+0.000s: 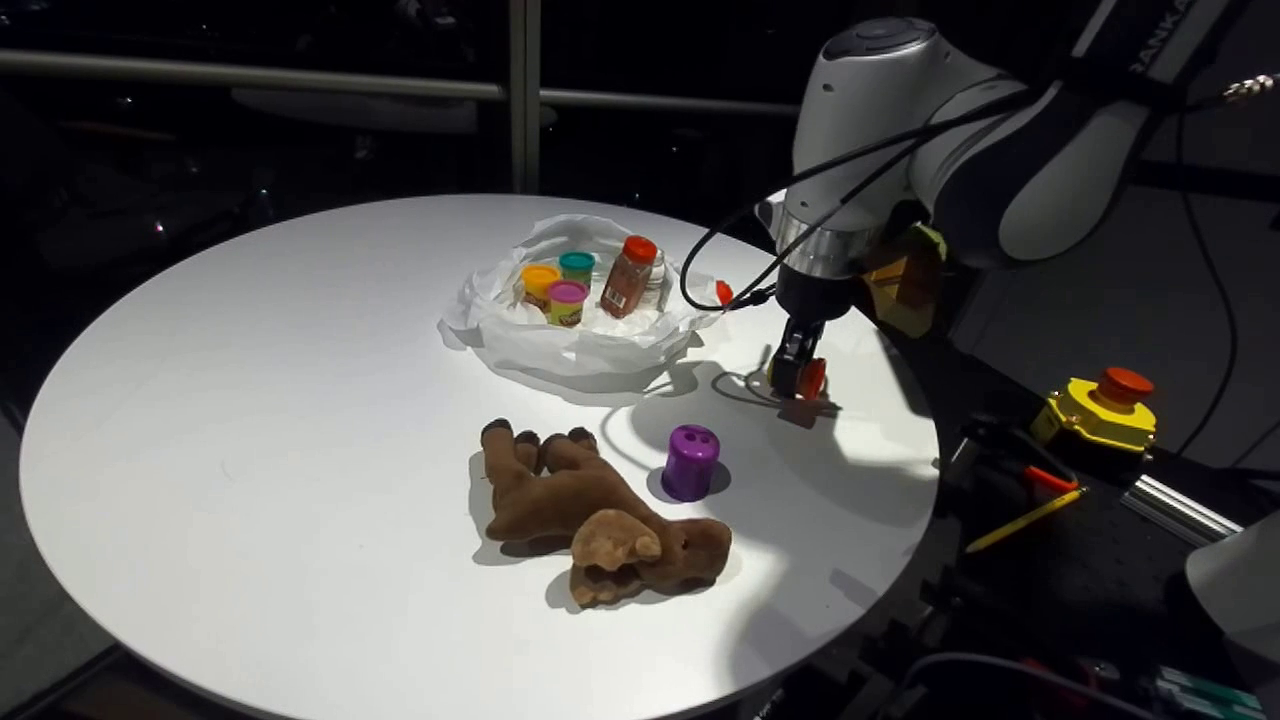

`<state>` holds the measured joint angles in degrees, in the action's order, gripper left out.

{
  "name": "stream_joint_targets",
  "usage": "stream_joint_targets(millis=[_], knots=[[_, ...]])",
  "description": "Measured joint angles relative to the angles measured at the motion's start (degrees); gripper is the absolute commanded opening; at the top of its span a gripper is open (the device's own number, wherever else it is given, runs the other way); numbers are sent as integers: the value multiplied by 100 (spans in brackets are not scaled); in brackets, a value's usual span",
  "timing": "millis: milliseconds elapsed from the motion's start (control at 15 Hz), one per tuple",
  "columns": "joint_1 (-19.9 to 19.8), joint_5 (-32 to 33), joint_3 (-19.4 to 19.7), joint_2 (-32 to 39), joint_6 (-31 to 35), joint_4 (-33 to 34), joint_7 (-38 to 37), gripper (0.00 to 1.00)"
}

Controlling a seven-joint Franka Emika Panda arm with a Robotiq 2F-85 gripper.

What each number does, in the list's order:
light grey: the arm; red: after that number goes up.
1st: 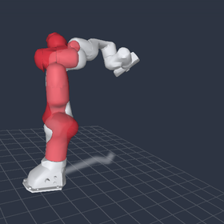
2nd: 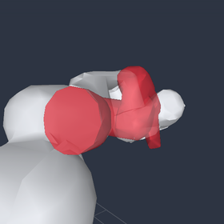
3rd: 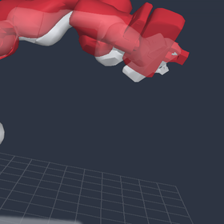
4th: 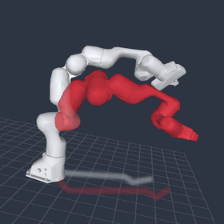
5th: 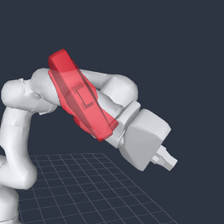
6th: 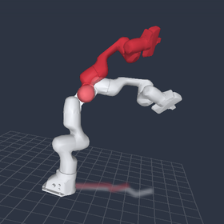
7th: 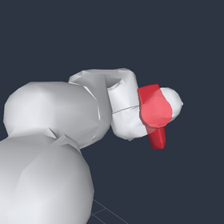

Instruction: Put the contents on the table into the plastic bag.

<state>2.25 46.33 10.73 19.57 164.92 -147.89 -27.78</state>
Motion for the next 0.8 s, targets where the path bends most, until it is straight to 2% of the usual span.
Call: stream_joint_targets(millis=[133,333,400,600,800], knots=[[49,-631,-247,-321,-478,79,-52,21],[-39,-2171,-1016,-686,-1281,468,-60,20],[20,-2660,-1145,-722,-1481,697,-63,20],[247,-3604,-1180,-574,-1663,1477,-221,20],[328,-3920,-1051,-53,-1431,2210,-666,19]])
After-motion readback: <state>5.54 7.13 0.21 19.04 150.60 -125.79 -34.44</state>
